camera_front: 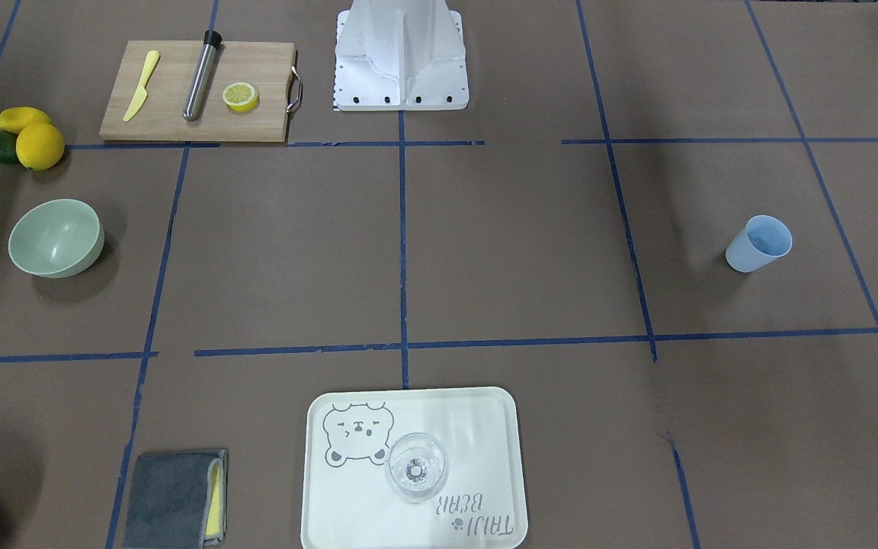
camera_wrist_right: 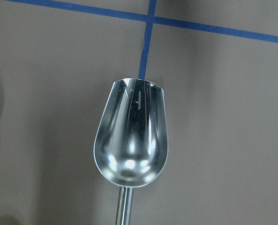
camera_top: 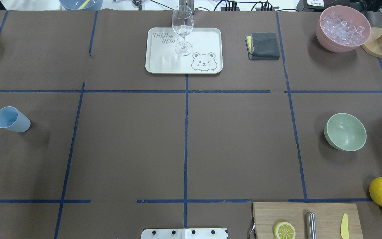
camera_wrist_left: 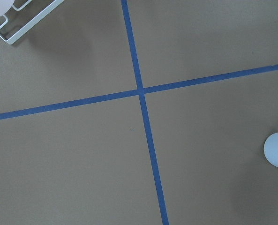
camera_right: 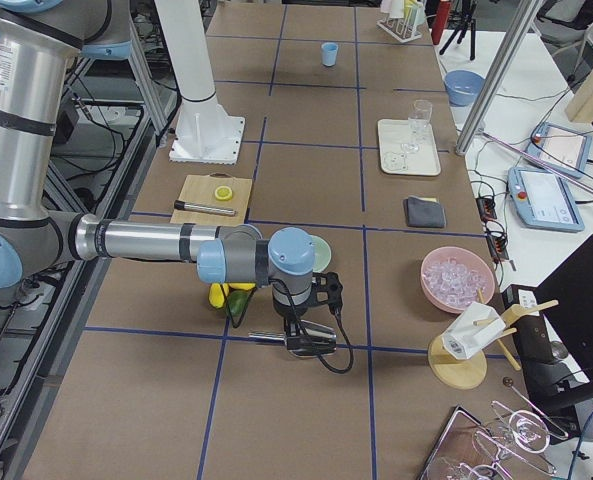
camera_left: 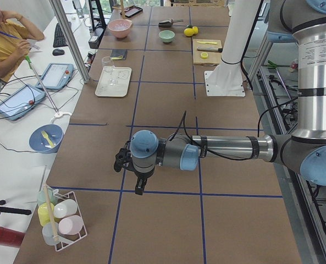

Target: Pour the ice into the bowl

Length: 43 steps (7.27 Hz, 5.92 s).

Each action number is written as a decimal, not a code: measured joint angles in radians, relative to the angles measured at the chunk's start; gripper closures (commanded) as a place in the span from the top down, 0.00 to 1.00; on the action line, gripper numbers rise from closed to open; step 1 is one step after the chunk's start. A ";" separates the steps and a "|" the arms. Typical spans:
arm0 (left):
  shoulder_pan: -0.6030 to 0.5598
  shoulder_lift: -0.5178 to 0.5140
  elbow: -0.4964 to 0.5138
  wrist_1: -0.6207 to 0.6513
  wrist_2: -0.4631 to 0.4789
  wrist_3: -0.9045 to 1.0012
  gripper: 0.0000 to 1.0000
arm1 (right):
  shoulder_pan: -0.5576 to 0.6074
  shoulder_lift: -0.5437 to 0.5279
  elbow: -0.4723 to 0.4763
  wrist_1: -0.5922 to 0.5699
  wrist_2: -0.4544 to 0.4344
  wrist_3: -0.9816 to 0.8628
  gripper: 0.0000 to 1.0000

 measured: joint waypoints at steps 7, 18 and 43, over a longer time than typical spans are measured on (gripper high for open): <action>0.003 -0.003 0.000 -0.005 -0.001 0.001 1.00 | -0.004 0.009 -0.011 0.163 0.002 0.010 1.00; 0.006 -0.002 0.001 -0.041 -0.002 0.000 1.00 | -0.517 0.101 -0.026 0.461 -0.085 0.521 1.00; 0.008 0.000 0.001 -0.061 -0.003 0.001 1.00 | -0.990 1.130 -0.275 -0.015 -0.396 1.339 0.00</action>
